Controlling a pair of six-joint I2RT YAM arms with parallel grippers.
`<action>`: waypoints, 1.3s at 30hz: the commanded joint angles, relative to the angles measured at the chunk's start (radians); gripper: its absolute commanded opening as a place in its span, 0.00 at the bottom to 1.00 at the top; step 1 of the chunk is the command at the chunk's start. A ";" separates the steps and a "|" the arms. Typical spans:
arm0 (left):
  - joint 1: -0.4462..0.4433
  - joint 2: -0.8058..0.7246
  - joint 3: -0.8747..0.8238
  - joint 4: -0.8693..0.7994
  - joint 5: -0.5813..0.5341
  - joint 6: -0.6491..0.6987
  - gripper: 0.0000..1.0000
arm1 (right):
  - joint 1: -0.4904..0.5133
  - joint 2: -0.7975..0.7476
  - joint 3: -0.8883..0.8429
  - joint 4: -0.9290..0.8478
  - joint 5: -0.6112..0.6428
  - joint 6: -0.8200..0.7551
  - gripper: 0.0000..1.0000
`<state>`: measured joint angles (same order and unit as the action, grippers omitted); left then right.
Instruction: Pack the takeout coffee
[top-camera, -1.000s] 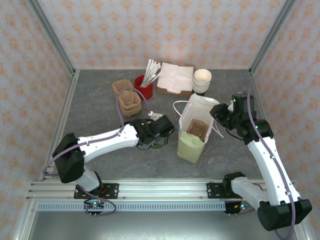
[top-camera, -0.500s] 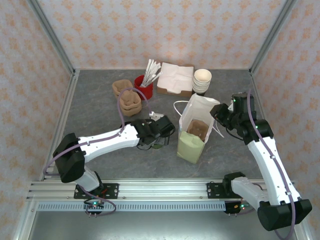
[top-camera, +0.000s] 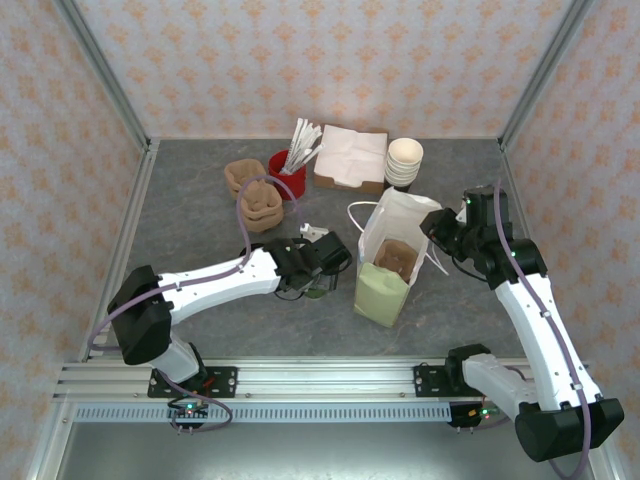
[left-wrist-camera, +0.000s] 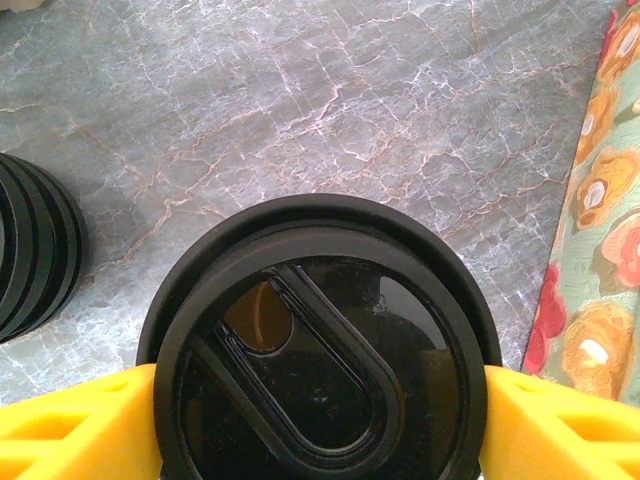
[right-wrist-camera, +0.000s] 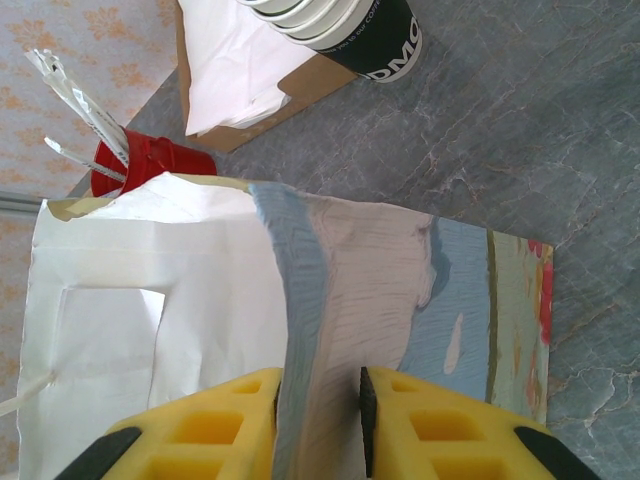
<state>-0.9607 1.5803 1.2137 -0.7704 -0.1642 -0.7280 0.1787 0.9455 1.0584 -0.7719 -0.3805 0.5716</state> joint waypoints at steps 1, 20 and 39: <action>-0.015 0.052 -0.013 -0.059 0.069 0.005 0.70 | 0.005 -0.013 0.012 -0.024 0.027 -0.010 0.27; -0.013 -0.027 0.280 -0.286 -0.029 0.035 0.66 | 0.005 -0.016 0.028 -0.027 0.020 0.026 0.27; -0.016 -0.038 0.928 -0.666 -0.117 0.069 0.64 | 0.048 -0.078 -0.032 0.008 0.070 0.337 0.10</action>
<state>-0.9688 1.5528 2.0560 -1.3434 -0.2443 -0.6880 0.2039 0.8852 1.0454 -0.7918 -0.3534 0.8173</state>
